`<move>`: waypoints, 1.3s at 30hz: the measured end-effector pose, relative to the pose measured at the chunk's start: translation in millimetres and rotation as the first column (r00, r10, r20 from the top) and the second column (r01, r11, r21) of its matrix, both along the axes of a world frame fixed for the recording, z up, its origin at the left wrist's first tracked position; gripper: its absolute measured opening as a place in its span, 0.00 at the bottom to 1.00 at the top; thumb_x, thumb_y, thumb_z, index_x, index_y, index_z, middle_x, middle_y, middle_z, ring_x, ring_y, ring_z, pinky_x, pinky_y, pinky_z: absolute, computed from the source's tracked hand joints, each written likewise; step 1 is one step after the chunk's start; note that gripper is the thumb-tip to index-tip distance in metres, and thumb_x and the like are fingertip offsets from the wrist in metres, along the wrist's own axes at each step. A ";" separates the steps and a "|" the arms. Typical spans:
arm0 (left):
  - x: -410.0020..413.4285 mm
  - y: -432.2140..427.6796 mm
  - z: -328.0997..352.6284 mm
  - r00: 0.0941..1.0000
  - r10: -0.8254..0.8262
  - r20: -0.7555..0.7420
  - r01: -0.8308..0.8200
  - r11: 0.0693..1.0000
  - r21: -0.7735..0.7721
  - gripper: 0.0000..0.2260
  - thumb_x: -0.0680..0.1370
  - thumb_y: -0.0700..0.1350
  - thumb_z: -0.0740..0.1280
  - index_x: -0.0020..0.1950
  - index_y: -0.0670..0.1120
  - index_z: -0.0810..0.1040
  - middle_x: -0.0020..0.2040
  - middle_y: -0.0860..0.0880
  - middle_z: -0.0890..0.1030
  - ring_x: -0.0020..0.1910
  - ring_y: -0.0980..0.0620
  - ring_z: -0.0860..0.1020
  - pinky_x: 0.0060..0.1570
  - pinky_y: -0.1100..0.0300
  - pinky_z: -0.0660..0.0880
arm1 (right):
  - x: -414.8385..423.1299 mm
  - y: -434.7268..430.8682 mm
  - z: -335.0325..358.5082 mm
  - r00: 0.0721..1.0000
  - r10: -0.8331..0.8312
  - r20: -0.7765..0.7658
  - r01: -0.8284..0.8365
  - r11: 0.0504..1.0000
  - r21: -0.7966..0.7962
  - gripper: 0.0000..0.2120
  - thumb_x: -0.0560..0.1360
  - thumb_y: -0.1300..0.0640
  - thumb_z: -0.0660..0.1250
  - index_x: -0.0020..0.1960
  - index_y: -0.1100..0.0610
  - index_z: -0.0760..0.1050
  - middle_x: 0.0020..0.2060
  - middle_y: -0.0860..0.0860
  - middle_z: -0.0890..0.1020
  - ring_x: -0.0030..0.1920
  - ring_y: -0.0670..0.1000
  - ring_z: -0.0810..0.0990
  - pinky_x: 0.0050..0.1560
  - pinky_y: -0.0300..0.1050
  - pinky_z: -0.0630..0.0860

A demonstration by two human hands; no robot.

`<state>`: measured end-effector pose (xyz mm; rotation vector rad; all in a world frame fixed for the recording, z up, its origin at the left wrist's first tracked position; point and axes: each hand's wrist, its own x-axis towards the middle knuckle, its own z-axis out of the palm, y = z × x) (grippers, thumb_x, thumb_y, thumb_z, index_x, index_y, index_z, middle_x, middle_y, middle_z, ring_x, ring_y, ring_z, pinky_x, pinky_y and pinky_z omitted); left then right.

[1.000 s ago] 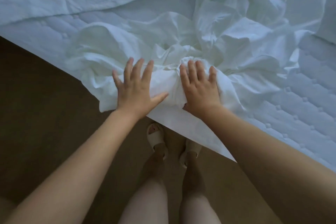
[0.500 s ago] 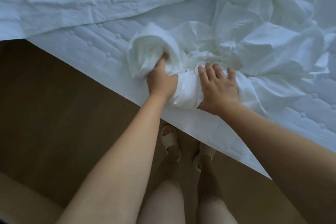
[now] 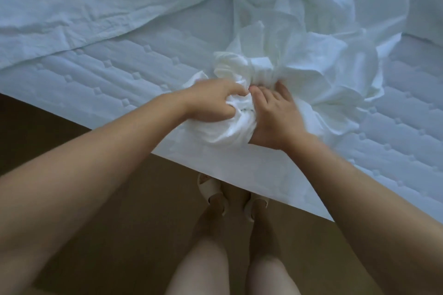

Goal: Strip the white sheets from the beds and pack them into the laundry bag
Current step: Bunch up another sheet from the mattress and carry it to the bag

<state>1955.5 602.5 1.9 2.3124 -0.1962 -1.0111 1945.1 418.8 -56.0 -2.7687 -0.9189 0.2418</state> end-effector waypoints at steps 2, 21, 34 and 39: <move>-14.6 4.9 1.6 0.958 0.042 0.282 -0.047 0.999 0.011 0.37 0.68 0.65 0.61 0.75 0.52 0.63 0.70 0.48 0.68 0.69 0.47 0.66 0.69 0.48 0.60 | 8.4 5.0 2.7 0.995 -0.070 -0.066 0.070 0.998 0.001 0.34 0.59 0.40 0.74 0.54 0.65 0.74 0.45 0.59 0.81 0.46 0.61 0.81 0.60 0.57 0.69; -13.3 -114.8 -18.7 0.924 -0.381 0.028 0.382 0.921 -0.077 0.35 0.61 0.64 0.76 0.66 0.60 0.71 0.56 0.58 0.79 0.56 0.52 0.75 0.55 0.55 0.73 | -75.0 -106.8 45.7 0.322 -0.331 -0.887 0.663 0.747 -0.039 0.19 0.68 0.54 0.76 0.56 0.45 0.75 0.49 0.39 0.79 0.56 0.46 0.78 0.48 0.32 0.72; 46.0 -152.1 -32.9 0.947 0.320 0.015 -0.319 0.946 -0.050 0.18 0.74 0.56 0.70 0.58 0.46 0.79 0.53 0.49 0.80 0.50 0.51 0.77 0.48 0.61 0.69 | -74.1 -121.2 13.7 0.966 -0.247 0.070 0.245 0.969 0.032 0.58 0.53 0.44 0.80 0.73 0.55 0.53 0.68 0.62 0.64 0.68 0.62 0.64 0.62 0.61 0.66; -8.2 -137.6 -19.3 0.865 0.182 0.468 -0.152 0.983 -0.101 0.41 0.69 0.70 0.57 0.76 0.48 0.62 0.75 0.42 0.63 0.74 0.43 0.60 0.71 0.51 0.56 | 13.3 -149.1 34.8 0.856 -0.270 -0.441 0.334 0.940 0.072 0.58 0.57 0.43 0.79 0.77 0.53 0.52 0.72 0.55 0.64 0.72 0.58 0.63 0.67 0.62 0.65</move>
